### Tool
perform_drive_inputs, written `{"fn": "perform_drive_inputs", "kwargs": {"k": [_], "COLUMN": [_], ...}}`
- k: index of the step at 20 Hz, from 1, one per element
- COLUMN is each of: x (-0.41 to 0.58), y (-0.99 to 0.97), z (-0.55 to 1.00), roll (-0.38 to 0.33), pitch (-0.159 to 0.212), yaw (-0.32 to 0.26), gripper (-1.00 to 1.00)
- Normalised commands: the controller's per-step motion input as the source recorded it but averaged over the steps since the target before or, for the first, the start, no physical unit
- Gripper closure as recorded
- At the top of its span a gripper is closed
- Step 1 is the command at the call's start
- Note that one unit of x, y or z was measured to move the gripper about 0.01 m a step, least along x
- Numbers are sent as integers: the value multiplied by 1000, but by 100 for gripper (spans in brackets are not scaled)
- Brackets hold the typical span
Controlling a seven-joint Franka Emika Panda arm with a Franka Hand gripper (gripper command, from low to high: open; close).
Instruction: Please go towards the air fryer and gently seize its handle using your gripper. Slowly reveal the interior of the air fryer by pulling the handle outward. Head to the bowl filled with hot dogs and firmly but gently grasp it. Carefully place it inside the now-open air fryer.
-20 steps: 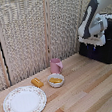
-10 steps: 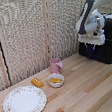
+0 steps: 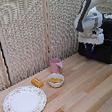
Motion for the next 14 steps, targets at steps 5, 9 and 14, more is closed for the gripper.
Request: {"fn": "perform_drive_inputs", "kwargs": {"k": [5, 9, 14], "x": [-223, -282, -413], "y": [785, 807, 726], "z": [865, 674, 126], "roll": [35, -4, 0], "pitch": [-77, -112, -114], "yaw": [-5, -2, 0], "gripper": [100, 100, 100]}}
